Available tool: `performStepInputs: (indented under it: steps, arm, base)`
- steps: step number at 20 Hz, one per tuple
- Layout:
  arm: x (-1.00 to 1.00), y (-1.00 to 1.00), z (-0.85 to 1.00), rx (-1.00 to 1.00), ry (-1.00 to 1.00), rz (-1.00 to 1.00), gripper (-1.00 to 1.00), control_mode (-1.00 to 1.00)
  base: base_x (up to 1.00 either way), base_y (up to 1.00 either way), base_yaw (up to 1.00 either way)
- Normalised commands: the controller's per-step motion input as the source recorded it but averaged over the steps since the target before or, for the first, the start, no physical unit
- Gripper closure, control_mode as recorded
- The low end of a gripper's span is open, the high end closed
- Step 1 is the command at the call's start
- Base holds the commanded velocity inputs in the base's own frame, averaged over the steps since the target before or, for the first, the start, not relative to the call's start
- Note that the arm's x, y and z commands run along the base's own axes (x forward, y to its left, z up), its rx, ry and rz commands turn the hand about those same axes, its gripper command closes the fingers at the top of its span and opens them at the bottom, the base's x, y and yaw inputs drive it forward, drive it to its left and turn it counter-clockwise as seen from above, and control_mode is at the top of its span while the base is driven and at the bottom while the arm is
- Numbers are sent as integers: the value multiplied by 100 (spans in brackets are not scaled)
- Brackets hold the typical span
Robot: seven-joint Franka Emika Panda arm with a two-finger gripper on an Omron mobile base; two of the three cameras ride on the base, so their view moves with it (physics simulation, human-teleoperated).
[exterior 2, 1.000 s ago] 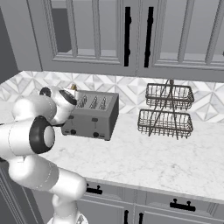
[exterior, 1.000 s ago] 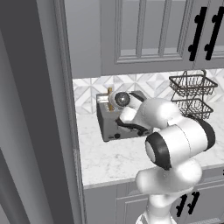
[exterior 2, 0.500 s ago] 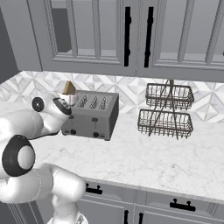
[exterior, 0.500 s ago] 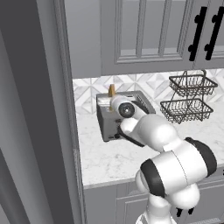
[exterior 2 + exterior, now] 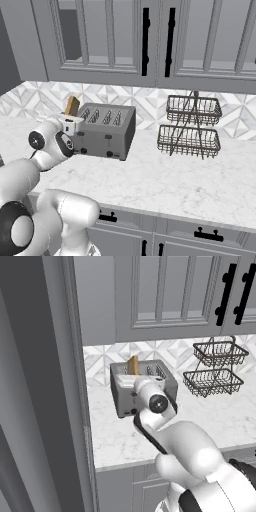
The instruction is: Start the toaster. Once the lever pops up, take the bread to the plate on the dining counter.
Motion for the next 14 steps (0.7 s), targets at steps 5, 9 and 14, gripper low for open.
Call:
performStepInputs:
  steps: [5, 9, 14]
  arm:
    - [-93, 0, 95, 7, 9, -1, 100, -100]
    - [-93, 0, 99, 2, 14, -1, 100, -100]
    - [-97, 0, 78, 0, 21, -4, 100, -100]
  base:
    - [0, 0, 0]
    - [0, 0, 0]
    - [0, 0, 0]
